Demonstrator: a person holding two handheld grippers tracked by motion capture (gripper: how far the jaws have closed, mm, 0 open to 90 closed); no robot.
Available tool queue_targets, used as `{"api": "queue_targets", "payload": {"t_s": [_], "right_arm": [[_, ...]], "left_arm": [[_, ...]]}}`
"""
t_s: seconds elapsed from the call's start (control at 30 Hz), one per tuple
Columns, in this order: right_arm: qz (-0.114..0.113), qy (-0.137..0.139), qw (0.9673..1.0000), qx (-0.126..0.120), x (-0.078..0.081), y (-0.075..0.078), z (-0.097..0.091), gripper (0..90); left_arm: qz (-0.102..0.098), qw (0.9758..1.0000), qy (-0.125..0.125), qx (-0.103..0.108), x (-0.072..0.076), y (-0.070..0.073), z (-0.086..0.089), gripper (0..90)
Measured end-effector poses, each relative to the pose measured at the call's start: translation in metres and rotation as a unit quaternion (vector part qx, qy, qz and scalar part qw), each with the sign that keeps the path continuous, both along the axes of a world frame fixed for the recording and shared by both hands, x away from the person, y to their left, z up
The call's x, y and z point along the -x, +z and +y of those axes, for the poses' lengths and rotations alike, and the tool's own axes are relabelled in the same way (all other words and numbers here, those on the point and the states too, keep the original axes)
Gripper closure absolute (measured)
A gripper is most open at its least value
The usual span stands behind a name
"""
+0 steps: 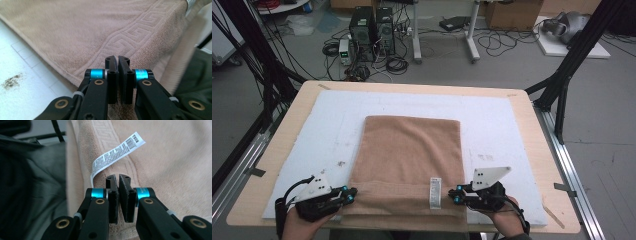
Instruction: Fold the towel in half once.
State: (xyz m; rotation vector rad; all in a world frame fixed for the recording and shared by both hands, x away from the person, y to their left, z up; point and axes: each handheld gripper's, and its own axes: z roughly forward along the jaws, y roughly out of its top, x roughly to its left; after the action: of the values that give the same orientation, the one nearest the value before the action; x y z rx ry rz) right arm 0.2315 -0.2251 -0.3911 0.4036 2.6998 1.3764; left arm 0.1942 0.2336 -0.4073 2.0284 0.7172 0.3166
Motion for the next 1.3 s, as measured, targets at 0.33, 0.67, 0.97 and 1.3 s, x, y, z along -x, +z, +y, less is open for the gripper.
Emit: {"api": "queue_targets", "payload": {"t_s": [0.33, 0.67, 0.97, 1.3], "right_arm": [[0.042, 0.004, 0.9991, 0.007, -0.007, -0.022, 0.001, 70.3], [0.046, -0.058, 0.9972, -0.004, -0.036, -0.034, -0.008, 55.4], [0.037, -0.100, 0.9943, -0.008, -0.064, -0.032, -0.008, 42.6], [0.026, -0.121, 0.9923, 0.001, -0.091, -0.023, 0.001, 30.9]], "left_arm": [[0.015, 0.9994, 0.010, -0.028, -0.005, -0.023, -0.003, 64.9], [0.007, 0.9996, 0.025, -0.007, -0.035, -0.021, -0.015, 53.9], [0.012, 0.9990, 0.043, 0.005, -0.067, -0.020, -0.019, 47.3], [0.013, 0.9973, 0.071, 0.011, -0.084, -0.020, -0.013, 43.3]]}}
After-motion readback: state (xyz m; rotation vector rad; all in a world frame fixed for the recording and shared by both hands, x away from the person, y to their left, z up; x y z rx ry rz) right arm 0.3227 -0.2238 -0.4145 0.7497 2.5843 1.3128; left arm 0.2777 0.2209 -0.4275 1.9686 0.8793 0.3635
